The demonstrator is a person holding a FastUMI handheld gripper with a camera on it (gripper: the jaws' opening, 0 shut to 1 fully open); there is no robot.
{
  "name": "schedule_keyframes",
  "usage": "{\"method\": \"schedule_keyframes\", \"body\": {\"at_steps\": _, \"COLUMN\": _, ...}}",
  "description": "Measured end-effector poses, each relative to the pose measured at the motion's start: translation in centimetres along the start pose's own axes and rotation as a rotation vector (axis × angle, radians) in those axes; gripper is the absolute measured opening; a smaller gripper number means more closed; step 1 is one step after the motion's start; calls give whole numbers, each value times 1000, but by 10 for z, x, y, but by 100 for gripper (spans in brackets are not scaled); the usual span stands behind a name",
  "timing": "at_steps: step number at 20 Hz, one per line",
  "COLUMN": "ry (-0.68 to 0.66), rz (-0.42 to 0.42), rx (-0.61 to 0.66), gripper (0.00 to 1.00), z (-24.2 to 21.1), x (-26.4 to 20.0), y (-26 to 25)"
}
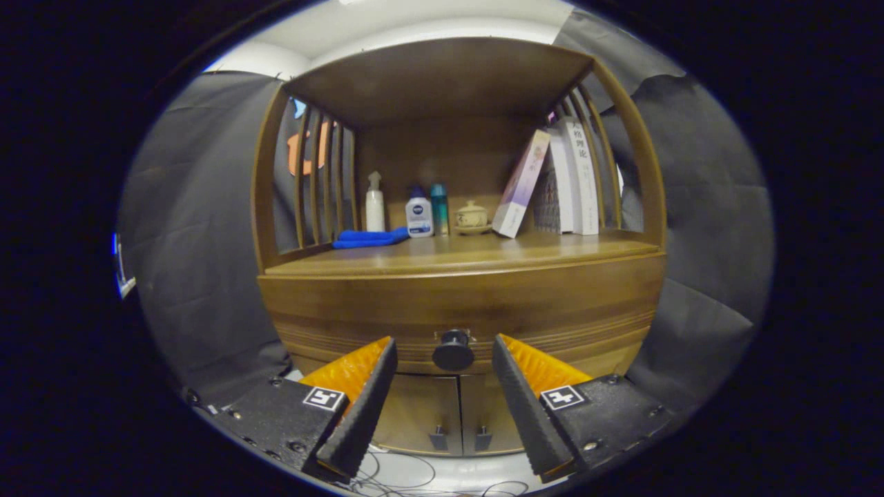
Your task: Pull open the drawer, take out the items inside it, and place them on the countertop above the cabinet.
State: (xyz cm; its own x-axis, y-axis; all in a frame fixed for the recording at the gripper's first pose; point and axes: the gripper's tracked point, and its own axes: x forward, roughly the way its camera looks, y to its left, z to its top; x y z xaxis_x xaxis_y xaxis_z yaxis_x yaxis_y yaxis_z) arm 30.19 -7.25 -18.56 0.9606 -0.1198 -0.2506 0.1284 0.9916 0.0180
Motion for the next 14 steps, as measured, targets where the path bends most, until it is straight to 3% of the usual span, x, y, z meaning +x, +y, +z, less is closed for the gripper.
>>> {"method": "schedule_keyframes", "body": {"at_steps": 2, "ry": 30, "rz": -45, "rx": 9, "gripper": 87, "z": -7, "x": 28, "y": -12}}
{"method": "schedule_keyframes", "body": {"at_steps": 7, "ry": 12, "rz": -46, "rx": 7, "gripper": 83, "z": -7, "x": 54, "y": -10}}
{"method": "schedule_keyframes", "body": {"at_steps": 11, "ry": -19, "rz": -56, "rx": 7, "gripper": 60, "z": -7, "x": 55, "y": -6}}
{"method": "schedule_keyframes", "body": {"at_steps": 12, "ry": -13, "rz": -56, "rx": 29, "gripper": 50, "z": -9, "x": 56, "y": -6}}
{"method": "schedule_keyframes", "body": {"at_steps": 14, "ry": -12, "rz": -53, "rx": 59, "gripper": 46, "z": -8, "x": 56, "y": -6}}
